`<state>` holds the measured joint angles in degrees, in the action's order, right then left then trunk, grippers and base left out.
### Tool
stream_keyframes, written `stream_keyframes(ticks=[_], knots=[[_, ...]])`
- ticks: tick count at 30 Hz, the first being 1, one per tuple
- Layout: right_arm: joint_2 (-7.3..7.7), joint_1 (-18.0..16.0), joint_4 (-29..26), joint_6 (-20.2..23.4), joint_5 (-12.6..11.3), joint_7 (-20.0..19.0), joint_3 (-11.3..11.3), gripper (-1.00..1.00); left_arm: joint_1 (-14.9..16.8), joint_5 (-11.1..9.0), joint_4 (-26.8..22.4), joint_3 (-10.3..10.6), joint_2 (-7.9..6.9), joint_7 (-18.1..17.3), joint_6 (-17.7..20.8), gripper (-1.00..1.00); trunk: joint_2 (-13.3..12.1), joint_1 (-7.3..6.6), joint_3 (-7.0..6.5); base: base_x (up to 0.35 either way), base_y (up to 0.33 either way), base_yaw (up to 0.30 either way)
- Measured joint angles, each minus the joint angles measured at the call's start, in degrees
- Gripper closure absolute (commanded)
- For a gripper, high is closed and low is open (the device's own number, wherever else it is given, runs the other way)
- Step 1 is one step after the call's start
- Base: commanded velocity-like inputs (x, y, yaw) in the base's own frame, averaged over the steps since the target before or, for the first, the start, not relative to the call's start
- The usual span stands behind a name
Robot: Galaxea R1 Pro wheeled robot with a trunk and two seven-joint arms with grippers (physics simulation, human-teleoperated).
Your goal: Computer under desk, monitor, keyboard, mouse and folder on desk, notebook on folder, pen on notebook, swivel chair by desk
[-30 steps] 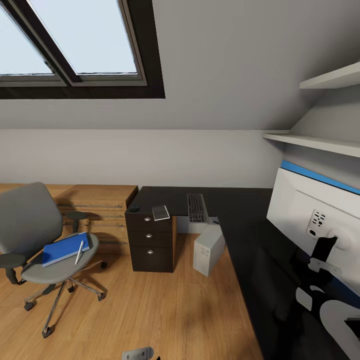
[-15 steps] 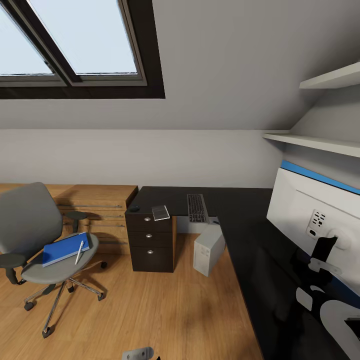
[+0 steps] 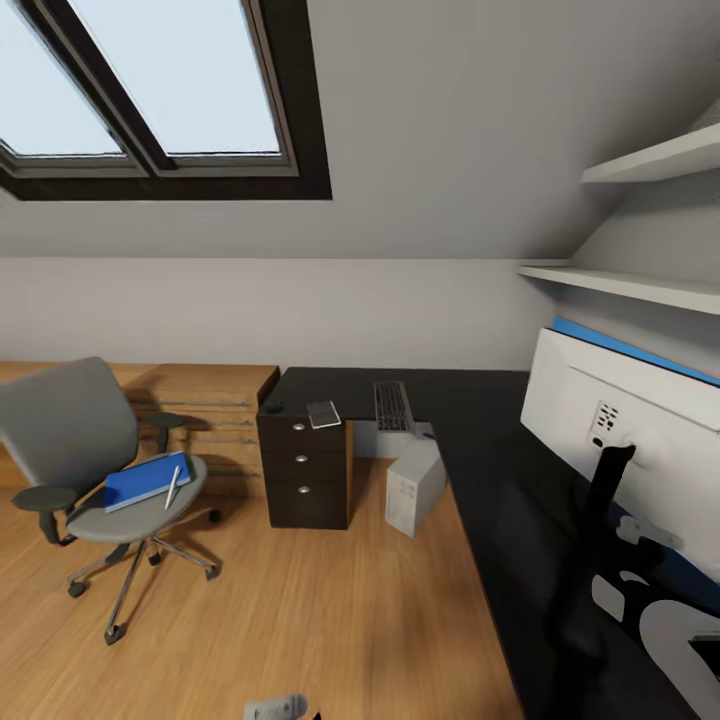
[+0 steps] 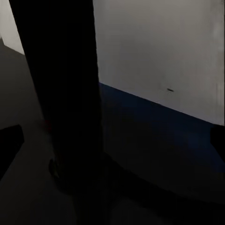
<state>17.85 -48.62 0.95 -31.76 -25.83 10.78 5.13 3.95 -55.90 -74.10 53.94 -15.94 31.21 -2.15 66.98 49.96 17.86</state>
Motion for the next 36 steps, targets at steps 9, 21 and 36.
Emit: stream_keyframes(ticks=[9,21,36], knots=[[0.01,0.0,0.0,0.0,0.0,0.0,0.0,-1.0,0.0,0.0,0.0,-0.1,-0.01,0.0,0.0,-1.0,0.0,0.01,0.0,-0.266,-0.022,0.0],[0.08,0.0,-0.1,0.1,0.2,0.1,0.1,-1.0,0.0,0.0,3.1,-0.3,0.76,0.1,0.0,-1.0,0.0,-0.02,0.0,-0.047,-0.3,0.0],[0.08,0.0,-0.1,0.1,0.1,0.1,-0.1,-1.0,0.0,0.4,4.1,-0.5,1.93,0.1,-0.1,-1.0,0.0,-0.04,0.0,0.117,-0.335,0.0]])
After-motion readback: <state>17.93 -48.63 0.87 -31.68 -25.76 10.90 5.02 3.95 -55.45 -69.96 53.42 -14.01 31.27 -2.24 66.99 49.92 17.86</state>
